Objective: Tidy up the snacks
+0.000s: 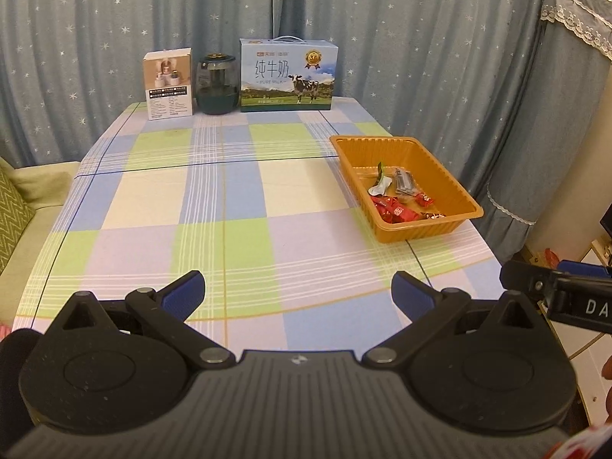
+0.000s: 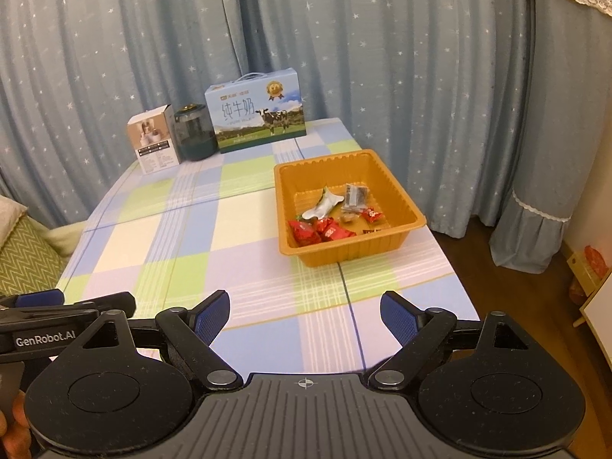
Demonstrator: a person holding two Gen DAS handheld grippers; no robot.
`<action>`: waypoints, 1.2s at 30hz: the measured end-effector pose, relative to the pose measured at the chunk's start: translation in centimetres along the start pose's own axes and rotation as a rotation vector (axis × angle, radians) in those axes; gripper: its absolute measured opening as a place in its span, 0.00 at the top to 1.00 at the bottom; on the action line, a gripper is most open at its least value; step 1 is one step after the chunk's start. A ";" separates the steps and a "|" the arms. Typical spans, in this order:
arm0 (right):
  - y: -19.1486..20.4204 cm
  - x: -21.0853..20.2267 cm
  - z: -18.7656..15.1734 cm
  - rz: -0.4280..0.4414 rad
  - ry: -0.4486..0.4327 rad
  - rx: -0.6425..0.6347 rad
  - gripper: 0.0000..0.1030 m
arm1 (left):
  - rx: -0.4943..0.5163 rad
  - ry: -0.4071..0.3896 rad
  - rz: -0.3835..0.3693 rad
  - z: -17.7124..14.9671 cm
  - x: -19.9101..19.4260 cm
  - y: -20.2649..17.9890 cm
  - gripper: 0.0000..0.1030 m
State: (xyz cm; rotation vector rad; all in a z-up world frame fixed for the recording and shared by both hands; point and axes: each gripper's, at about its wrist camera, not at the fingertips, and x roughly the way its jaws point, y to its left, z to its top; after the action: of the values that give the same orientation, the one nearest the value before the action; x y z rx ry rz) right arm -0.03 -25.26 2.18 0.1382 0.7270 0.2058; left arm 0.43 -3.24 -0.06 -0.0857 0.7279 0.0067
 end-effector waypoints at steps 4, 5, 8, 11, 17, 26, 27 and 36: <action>0.2 -0.3 -0.4 0.010 -0.001 -0.003 0.17 | 0.005 -0.005 0.008 -0.5 -0.5 0.0 0.00; 0.3 -0.3 -0.4 0.011 -0.003 -0.007 0.17 | 0.005 -0.008 0.009 -0.5 -0.6 0.0 0.00; 0.4 -0.4 -0.5 0.016 -0.007 -0.012 0.17 | 0.004 -0.014 0.013 -0.6 -0.8 0.0 0.00; 0.4 -0.4 -0.5 0.020 -0.010 -0.007 0.17 | 0.006 -0.022 0.012 -0.5 -1.0 0.0 0.00; 0.5 -0.6 -0.5 0.023 -0.015 -0.003 0.17 | 0.010 -0.024 0.007 -0.6 -1.2 -0.1 0.00; 0.5 -0.6 -0.7 0.023 -0.019 0.007 0.17 | 0.010 -0.027 0.006 -0.7 -1.3 -0.1 0.00; 0.5 -0.6 -0.7 0.023 -0.019 0.007 0.17 | 0.011 -0.027 0.006 -0.7 -1.3 -0.1 0.00; 0.5 -0.6 -0.7 0.022 -0.018 0.007 0.17 | 0.009 -0.027 -0.001 -0.8 -1.4 -0.2 0.00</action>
State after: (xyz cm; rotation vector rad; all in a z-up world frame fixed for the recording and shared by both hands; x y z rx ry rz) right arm -0.99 -24.88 2.09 0.1544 0.7085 0.2229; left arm -1.09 -3.45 0.29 -0.0770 0.7007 0.0034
